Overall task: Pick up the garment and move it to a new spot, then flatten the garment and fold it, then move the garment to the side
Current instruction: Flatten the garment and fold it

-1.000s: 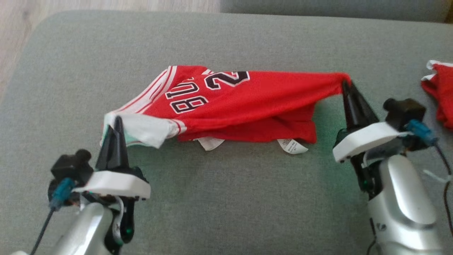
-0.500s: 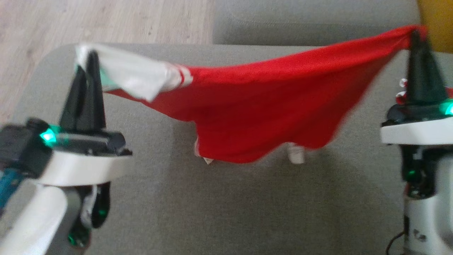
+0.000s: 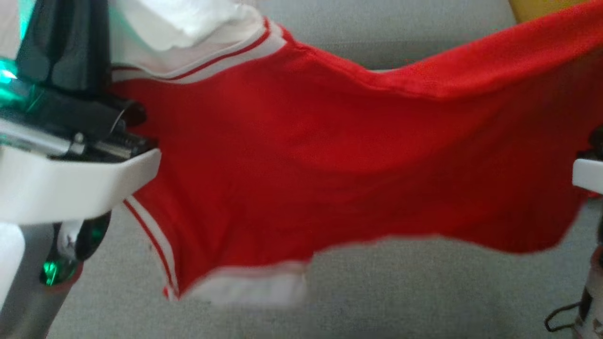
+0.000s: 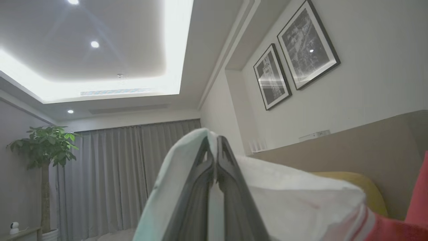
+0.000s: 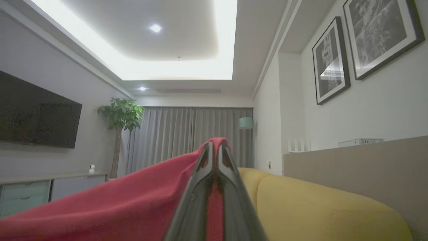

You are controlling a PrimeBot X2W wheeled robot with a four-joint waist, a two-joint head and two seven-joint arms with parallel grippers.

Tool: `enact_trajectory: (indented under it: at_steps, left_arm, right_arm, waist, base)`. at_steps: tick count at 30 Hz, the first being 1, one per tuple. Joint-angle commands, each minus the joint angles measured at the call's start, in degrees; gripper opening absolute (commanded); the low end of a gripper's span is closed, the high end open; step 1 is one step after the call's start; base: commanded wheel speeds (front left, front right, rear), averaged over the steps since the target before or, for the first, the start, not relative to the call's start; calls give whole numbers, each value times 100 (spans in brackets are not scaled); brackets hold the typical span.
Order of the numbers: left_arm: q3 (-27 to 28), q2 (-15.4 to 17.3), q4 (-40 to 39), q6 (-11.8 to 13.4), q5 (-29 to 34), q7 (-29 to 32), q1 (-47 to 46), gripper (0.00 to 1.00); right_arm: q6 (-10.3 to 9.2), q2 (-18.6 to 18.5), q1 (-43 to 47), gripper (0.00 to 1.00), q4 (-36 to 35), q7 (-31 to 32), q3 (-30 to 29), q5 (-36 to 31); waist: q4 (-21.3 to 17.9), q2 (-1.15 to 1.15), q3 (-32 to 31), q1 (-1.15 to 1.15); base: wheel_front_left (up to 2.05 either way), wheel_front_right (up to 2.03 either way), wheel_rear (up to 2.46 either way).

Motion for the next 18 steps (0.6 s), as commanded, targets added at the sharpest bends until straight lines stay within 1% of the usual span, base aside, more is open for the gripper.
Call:
enact_trajectory:
  at_steps: [1,4,8,12,14,18]
  left_arm:
    - [221,185,-36,-29,-44,66,-340,0]
    - [169,81,303,-151,-203,132,-599,0]
    - [141,-116,1060,-329,-406,210,-1156,0]
    - [-22,-318,2063,-623,-340,259,-2082,0]
    - [-123,-400,2687,-753,-166,200,-2602,0]
    - [-207,-679,3897,-898,89,-131,-3542,0]
  right_arm:
    - [-4,-11,-260,0,-134,88,132,-15]
    - [-4,-11,-520,0,123,199,248,-98]
    - [-4,-80,-1254,0,896,238,470,-255]
    - [-4,-223,-2365,0,2061,55,546,-477]
    - [-4,-283,-2941,0,2714,-134,527,-656]
    - [-4,-262,-3980,0,3916,-551,473,-1041]
  waist:
    - [-22,0,132,1]
    - [-35,0,387,1]
    - [-38,0,807,1]
    - [-3,0,1194,1]
    - [29,0,1291,1]
    - [51,0,1388,1]
  base:
    - [0,0,0]
    - [0,0,0]
    - [0,0,0]
    - [0,0,0]
    - [0,0,0]
    - [0,0,0]
